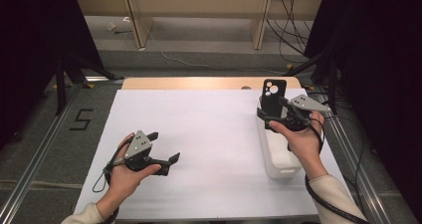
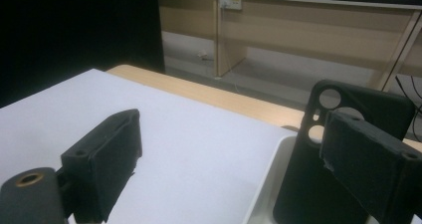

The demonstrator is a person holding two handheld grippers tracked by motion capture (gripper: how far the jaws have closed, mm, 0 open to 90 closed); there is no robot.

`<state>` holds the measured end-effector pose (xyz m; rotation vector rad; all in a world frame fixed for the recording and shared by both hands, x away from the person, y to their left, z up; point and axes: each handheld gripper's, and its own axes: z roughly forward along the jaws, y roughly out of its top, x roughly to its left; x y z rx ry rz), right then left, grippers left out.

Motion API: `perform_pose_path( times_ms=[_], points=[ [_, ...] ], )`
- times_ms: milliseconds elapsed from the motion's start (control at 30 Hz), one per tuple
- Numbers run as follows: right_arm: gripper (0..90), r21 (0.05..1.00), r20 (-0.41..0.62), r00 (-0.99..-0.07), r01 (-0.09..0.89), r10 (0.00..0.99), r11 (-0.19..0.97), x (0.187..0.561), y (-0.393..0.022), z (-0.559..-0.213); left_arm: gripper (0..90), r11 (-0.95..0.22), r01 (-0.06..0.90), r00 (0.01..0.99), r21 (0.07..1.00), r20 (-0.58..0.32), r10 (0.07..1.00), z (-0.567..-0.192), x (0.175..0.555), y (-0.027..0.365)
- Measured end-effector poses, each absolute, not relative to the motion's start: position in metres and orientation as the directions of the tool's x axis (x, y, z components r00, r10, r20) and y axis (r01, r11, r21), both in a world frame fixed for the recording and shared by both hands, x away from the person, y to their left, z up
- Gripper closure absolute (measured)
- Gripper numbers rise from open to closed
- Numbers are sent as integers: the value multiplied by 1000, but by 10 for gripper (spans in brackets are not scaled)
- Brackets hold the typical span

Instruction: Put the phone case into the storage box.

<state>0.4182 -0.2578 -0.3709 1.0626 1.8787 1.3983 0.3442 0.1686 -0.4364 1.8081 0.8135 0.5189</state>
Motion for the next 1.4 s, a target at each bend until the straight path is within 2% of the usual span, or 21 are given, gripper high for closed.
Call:
perform_pose_path(
  times_ms=[967,1400],
  points=[
    [127,957,28,-592,250,806,150,385,-267,-376,0,-228,287,672,931,-26,740,-436,344,169],
    [139,961,14,-649,220,760,170,363,-268,-378,0,-222,284,671,933,-28,741,-435,343,169]
  ],
)
